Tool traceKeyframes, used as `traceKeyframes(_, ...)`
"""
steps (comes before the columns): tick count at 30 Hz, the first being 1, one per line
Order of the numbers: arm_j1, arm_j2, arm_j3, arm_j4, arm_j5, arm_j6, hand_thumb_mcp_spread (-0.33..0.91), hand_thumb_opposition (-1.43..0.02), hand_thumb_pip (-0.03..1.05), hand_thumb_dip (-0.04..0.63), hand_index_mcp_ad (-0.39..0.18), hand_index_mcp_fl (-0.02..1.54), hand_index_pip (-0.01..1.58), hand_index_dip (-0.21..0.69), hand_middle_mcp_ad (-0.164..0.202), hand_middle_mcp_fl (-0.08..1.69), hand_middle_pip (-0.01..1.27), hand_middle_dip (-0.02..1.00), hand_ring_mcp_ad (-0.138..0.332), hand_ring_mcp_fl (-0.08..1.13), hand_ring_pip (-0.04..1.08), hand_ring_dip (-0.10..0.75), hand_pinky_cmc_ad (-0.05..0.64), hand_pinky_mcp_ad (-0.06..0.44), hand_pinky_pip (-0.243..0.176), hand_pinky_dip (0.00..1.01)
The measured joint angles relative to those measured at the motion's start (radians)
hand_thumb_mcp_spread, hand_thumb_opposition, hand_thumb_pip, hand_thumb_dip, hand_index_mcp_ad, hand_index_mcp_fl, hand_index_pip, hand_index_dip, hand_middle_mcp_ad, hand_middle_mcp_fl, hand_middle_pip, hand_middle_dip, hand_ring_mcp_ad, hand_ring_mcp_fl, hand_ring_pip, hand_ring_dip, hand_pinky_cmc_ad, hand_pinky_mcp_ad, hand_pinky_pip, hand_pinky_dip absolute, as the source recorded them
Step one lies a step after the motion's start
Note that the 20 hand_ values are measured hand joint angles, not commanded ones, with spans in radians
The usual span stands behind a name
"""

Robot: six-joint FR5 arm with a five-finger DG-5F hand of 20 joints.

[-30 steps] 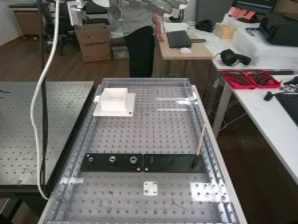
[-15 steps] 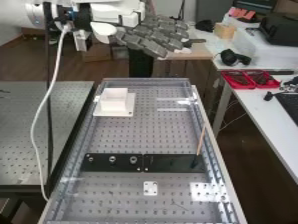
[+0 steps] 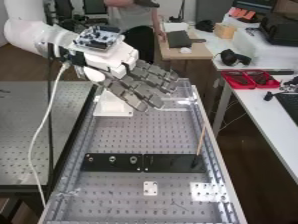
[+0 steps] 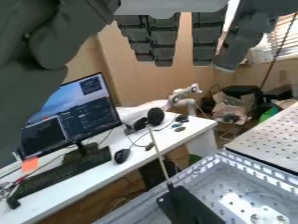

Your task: Grab the pcb board and place it in the clear container

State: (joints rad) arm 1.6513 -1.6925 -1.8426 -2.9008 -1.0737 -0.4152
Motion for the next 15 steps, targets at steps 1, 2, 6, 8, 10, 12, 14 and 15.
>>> traceKeyframes(1, 0.000, -0.002, -0.003, 0.003, 0.007, 0.001, 0.13, -0.75, 0.25, 0.005, 0.089, 0.04, 0.08, 0.159, 0.089, 0.04, 0.15, 0.03, 0.229, 0.06, 0.10, -0.031, 0.297, 0.232, -0.124, 0.39)
traceKeyframes(2, 0.000, -0.007, -0.011, 0.013, 0.025, 0.007, 0.12, -0.74, 0.25, 0.005, 0.089, 0.04, 0.09, 0.162, 0.089, 0.04, 0.15, 0.02, 0.230, 0.06, 0.10, -0.031, 0.297, 0.232, -0.124, 0.39)
traceKeyframes(6, 0.003, -0.021, -0.036, 0.054, 0.087, 0.026, 0.14, -0.74, 0.30, 0.005, 0.089, 0.04, 0.09, 0.185, 0.093, 0.02, 0.15, 0.02, 0.229, 0.05, 0.10, -0.031, 0.297, 0.232, -0.127, 0.42)
traceKeyframes(8, 0.007, -0.024, -0.046, 0.071, 0.117, 0.029, 0.14, -0.75, 0.30, 0.005, 0.089, 0.04, 0.08, 0.180, 0.093, 0.02, 0.15, 0.02, 0.229, 0.05, 0.10, -0.031, 0.297, 0.230, -0.127, 0.43)
traceKeyframes(10, 0.014, -0.029, -0.056, 0.090, 0.148, 0.032, 0.14, -0.74, 0.30, 0.005, 0.089, 0.04, 0.09, 0.197, 0.093, 0.02, 0.15, 0.03, 0.230, 0.05, 0.10, -0.031, 0.297, 0.230, -0.127, 0.45)
traceKeyframes(12, 0.029, -0.039, -0.070, 0.133, 0.203, 0.031, 0.14, -0.73, 0.31, 0.005, 0.089, 0.04, 0.09, 0.197, 0.089, 0.02, 0.15, 0.02, 0.230, 0.05, 0.10, -0.031, 0.297, 0.230, -0.127, 0.46)
traceKeyframes(14, 0.042, -0.052, -0.078, 0.167, 0.256, 0.021, 0.15, -0.73, 0.32, 0.005, 0.089, 0.04, 0.09, 0.209, 0.093, 0.02, 0.15, 0.02, 0.230, 0.05, 0.10, -0.031, 0.297, 0.234, -0.127, 0.46)
traceKeyframes(15, 0.051, -0.062, -0.082, 0.190, 0.294, 0.016, 0.17, -0.73, 0.33, 0.005, 0.089, 0.04, 0.09, 0.229, 0.093, 0.02, 0.15, 0.03, 0.227, 0.04, 0.10, -0.031, 0.297, 0.230, -0.127, 0.46)
